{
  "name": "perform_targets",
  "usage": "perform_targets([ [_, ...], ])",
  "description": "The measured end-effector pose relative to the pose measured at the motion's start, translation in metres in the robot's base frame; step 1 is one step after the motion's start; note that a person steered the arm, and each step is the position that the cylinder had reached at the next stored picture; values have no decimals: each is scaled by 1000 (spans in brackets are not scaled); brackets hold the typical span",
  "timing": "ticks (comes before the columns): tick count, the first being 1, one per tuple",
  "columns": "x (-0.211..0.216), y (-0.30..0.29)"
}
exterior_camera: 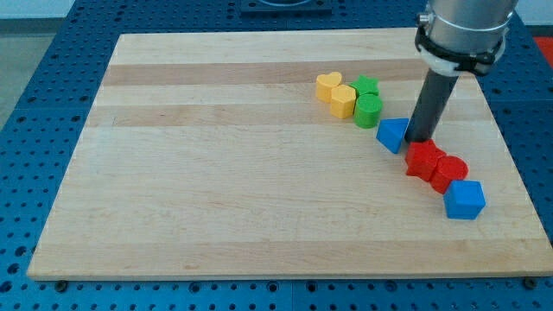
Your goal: Move the blue triangle to the bottom left diagonal of the green circle
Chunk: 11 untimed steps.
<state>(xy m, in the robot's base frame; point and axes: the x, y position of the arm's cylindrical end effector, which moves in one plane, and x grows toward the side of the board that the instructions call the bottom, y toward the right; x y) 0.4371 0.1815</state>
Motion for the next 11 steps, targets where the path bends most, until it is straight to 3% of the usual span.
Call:
perform_targets([
  [1, -20, 10],
  [4, 11, -24],
  [7, -23, -42],
  [11, 34, -92],
])
